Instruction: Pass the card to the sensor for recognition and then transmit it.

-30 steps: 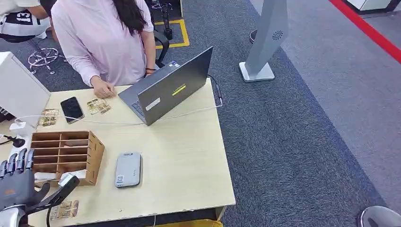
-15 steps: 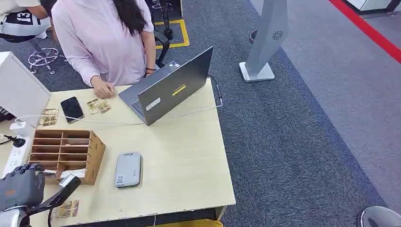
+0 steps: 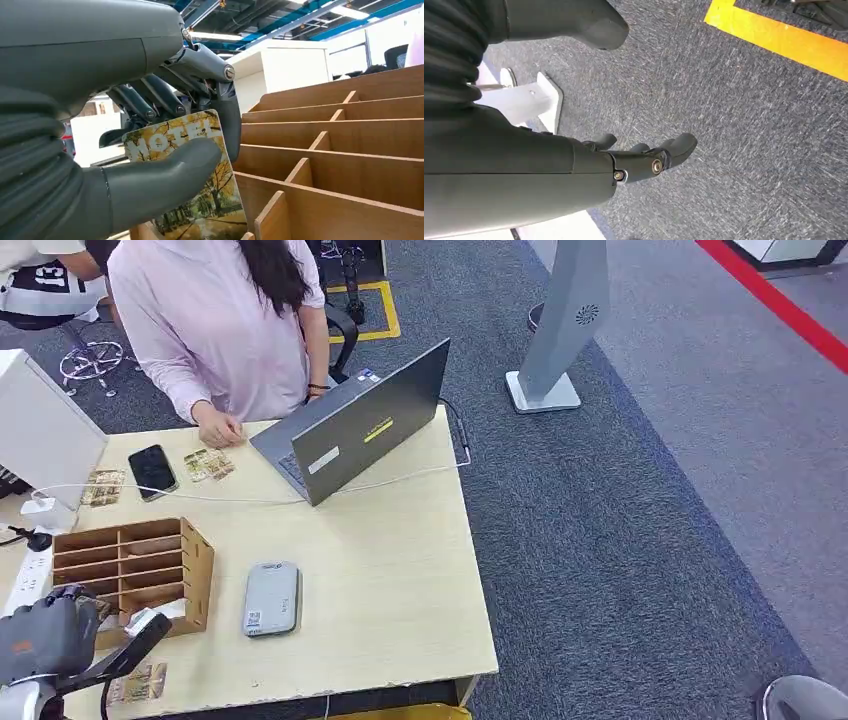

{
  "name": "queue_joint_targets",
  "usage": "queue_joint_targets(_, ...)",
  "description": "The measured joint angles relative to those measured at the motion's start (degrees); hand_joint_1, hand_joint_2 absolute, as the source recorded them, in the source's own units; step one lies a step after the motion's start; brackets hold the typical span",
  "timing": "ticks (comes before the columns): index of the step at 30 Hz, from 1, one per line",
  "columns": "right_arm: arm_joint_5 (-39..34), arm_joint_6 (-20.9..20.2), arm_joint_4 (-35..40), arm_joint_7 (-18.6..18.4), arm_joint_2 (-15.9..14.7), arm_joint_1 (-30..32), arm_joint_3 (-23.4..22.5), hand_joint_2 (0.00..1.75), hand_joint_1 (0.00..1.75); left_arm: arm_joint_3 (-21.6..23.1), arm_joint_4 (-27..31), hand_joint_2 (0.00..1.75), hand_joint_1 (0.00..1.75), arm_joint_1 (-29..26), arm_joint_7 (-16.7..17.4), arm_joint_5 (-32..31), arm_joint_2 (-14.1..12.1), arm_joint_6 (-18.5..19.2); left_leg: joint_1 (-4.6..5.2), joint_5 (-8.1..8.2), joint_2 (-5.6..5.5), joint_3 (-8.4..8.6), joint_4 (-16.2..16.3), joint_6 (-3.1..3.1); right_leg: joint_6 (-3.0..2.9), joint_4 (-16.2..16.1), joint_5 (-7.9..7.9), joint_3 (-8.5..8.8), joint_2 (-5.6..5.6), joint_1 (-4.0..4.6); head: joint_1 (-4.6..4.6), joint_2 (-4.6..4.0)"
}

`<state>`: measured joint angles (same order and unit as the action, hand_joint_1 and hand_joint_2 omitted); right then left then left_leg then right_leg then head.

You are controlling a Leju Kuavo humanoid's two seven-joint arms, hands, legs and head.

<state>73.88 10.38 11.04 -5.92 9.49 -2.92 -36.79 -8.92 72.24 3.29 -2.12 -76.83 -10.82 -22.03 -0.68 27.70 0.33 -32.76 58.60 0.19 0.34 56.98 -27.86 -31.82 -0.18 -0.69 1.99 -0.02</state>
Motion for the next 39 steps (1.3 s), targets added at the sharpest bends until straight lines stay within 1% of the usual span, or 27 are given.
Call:
queue_joint_targets(4, 0.07, 0.02, 0.0, 0.07, 0.0, 0.0, -0.02, 1.75, 0.0, 0.0, 0.0, 1.75, 1.75, 0.46, -0.24, 0.42, -0.07, 0.13, 0.0, 0.0, 0.0, 0.01, 0.0, 0.0, 0.0, 0.0, 0.0, -0.02, 0.0, 0.0, 0.0, 0.0)
queue_joint_targets(6, 0.07, 0.17, 0.0, 0.26, 0.0, -0.01, -0.02, 1.75, 0.0, 0.11, 0.15, 1.75, 1.75, 1.22, -1.03, 1.33, -0.48, 1.42, -0.01, -0.01, -0.01, 0.01, 0.0, 0.0, 0.0, 0.0, 0.0, -0.02, -0.01, 0.0, 0.0, 0.0)
queue_joint_targets(9, 0.07, 0.24, 0.0, 0.5, 0.0, -0.03, -0.42, 1.75, 0.0, 1.27, 2.65, 1.75, 1.75, 2.82, -1.2, 3.24, -1.4, 5.3, -0.02, -0.03, -0.02, 0.0, 0.01, -0.02, 0.0, 0.0, 0.01, -0.05, -0.03, 0.01, 0.02, 0.0)
queue_joint_targets(12, -0.09, 0.26, 0.0, 0.81, 0.0, -0.05, -1.18, 1.75, 0.0, 4.43, 7.47, 1.75, 1.75, 5.42, -0.92, 6.55, -2.84, 11.2, -0.02, -0.07, -0.07, -0.01, 0.01, -0.01, 0.0, 0.01, 0.03, 0.0, -0.07, 0.01, 0.0, 0.0)
queue_joint_targets(15, -0.09, 0.26, 0.0, 0.83, 0.0, -0.07, -1.62, 1.75, 0.0, 7.51, 11.4, 1.75, 1.75, 7.98, -0.48, 8.78, -4.0, 14.51, -0.01, -0.08, 0.0, -0.01, 0.01, -0.03, -0.03, 0.02, 0.06, 0.0, -0.02, 0.01, 0.02, 0.0)
queue_joint_targets(18, -0.09, 0.26, 0.0, 0.83, 0.0, -0.08, -2.25, 1.75, 0.0, 9.47, 13.64, 1.75, 1.75, 9.53, 0.0, 9.33, -4.81, 15.37, 0.01, -0.08, 0.01, 0.0, 0.01, -0.03, -0.03, 0.01, 0.06, -0.01, 0.0, 0.0, 0.02, 0.0)
queue_joint_targets(23, -0.09, 0.22, 0.0, 0.76, 0.0, -0.08, -2.54, 1.75, 0.0, 11.02, 15.54, 1.75, 1.75, 10.64, -0.3, 11.52, -5.88, 16.2, -0.02, -0.08, 0.01, -0.02, 0.01, -0.04, -0.04, 0.01, 0.06, -0.09, 0.02, 0.01, 0.0, 0.0)
queue_joint_targets(26, 0.04, -0.11, 0.0, 0.59, 0.0, -0.11, -3.04, 1.75, 0.0, 13.31, 17.58, 1.75, 1.75, 13.93, 0.07, 14.19, -7.15, 18.54, -0.05, -0.09, -0.05, -0.1, 0.02, -0.04, -0.04, 0.01, 0.06, -0.09, -0.04, 0.04, 0.07, 0.0)
queue_joint_targets(28, 0.74, -0.24, 0.0, 0.44, 0.02, -0.09, -3.19, 1.75, 0.0, 14.22, 17.6, 1.75, 1.75, 17.5, 1.74, 14.0, -7.48, 19.54, -0.05, -0.11, -0.04, -0.08, 0.04, -0.06, -0.05, 0.01, 0.08, -0.17, -0.04, 0.04, -0.04, 0.0)
queue_joint_targets(29, 1.37, -0.46, 0.0, 0.46, 0.02, -0.11, -3.19, 1.75, 0.0, 14.9, 16.73, 1.75, 1.75, 20.15, 3.14, 12.84, -7.41, 19.69, -0.05, -0.16, -0.07, -0.13, 0.04, -0.01, -0.08, 0.01, 0.13, -0.16, -0.07, 0.06, 0.02, 0.0)
queue_joint_targets(30, 2.14, -0.85, 0.0, 0.52, 0.0, -0.22, -3.19, 1.75, 0.0, 15.47, 14.03, 1.75, 1.75, 23.93, 4.85, 11.09, -7.28, 19.33, -0.05, -0.22, -0.13, -0.18, 0.04, -0.02, -0.08, 0.02, 0.18, -0.17, -0.15, 0.07, 0.07, 0.0)
queue_joint_targets(31, 2.69, -1.07, 0.0, 0.74, 0.0, -0.4, -3.17, 1.75, 0.0, 15.78, 11.05, 1.75, 1.75, 27.48, 5.84, 9.52, -7.21, 18.38, -0.05, -0.29, -0.15, -0.19, 0.04, -0.05, -0.12, 0.02, 0.22, -0.19, -0.16, 0.09, 0.04, 0.0)
queue_joint_targets(32, 3.47, -1.22, 0.0, 1.09, 0.02, -0.61, -3.06, 1.75, 0.0, 16.15, 6.18, 1.75, 1.75, 31.72, 6.49, 7.12, -7.08, 16.22, -0.05, -0.31, -0.12, -0.19, 0.04, -0.05, -0.09, 0.03, 0.29, -0.19, -0.15, 0.09, 0.04, 0.0)
queue_joint_targets(33, 3.87, -1.38, 0.0, 1.36, 0.02, -0.76, -2.93, 1.75, 0.0, 16.46, 2.34, 1.75, 1.75, 35.17, 6.65, 5.26, -6.95, 14.18, -0.05, -0.34, -0.05, -0.17, 0.04, -0.09, -0.12, 0.04, 0.32, -0.2, -0.08, 0.09, 0.02, 0.0)
queue_joint_targets(35, 4.39, -1.46, 0.0, 1.46, 0.02, -0.9, -2.62, 1.75, 0.0, 16.63, -5.03, 1.75, 1.75, 40.16, 6.21, 3.85, -6.64, 10.48, -0.03, -0.34, 0.08, -0.13, 0.04, -0.1, -0.15, 0.06, 0.36, -0.2, 0.06, 0.09, 0.0, 0.0)
queue_joint_targets(37, 4.54, -1.57, 0.0, 1.46, 0.02, -0.9, -2.54, 1.75, 0.0, 16.72, -10.72, 1.75, 1.75, 43.5, 5.77, 3.43, -6.23, 8.72, -0.04, -0.34, 0.1, -0.14, 0.04, -0.1, -0.17, 0.06, 0.41, -0.23, 0.1, 0.09, 0.0, 0.0)
queue_joint_targets(39, 4.57, -1.62, 0.0, 1.49, 0.02, -0.92, -2.45, 1.75, 0.0, 16.92, -14.26, 1.75, 1.75, 45.34, 5.68, 3.21, -5.94, 8.24, -0.04, -0.34, 0.1, -0.14, 0.04, -0.1, -0.17, 0.06, 0.4, -0.25, 0.1, 0.09, -0.02, 0.0)
